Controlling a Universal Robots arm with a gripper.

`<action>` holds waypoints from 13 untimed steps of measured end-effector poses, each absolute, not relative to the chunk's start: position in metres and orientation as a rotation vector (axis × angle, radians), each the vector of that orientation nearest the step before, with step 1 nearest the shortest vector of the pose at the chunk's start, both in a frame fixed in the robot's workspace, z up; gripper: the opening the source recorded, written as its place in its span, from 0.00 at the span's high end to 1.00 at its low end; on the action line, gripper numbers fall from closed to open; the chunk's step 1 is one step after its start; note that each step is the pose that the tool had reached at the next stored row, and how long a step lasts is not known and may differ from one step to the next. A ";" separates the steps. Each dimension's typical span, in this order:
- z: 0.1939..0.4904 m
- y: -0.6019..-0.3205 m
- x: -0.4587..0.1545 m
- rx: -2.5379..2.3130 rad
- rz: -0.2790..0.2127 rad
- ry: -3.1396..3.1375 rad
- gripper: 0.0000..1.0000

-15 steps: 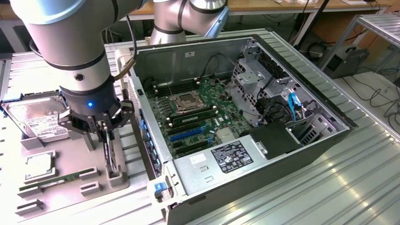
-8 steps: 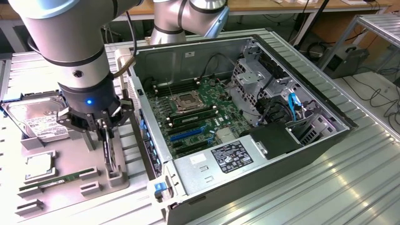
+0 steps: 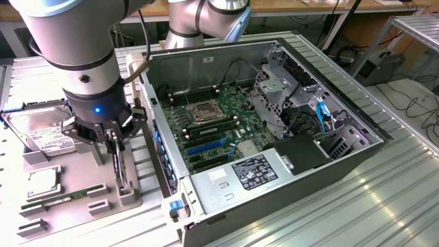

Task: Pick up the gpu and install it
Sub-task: 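Pick up the gpu and move the gpu toward the slot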

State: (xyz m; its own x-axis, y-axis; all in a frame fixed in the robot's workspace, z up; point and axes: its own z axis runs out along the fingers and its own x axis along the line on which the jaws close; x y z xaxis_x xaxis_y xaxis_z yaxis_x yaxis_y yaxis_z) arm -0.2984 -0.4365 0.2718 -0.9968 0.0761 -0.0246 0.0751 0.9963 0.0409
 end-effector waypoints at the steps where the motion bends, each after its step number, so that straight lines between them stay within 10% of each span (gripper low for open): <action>1: 0.272 -0.437 -0.298 0.118 0.062 3.113 0.74; 13: 0.279 -0.436 -0.298 0.118 0.062 3.113 0.74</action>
State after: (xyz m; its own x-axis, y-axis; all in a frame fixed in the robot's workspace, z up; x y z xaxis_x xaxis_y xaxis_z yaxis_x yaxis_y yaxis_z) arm -0.2984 -0.4365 0.2789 -0.9968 0.0761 -0.0247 0.0751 0.9963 0.0411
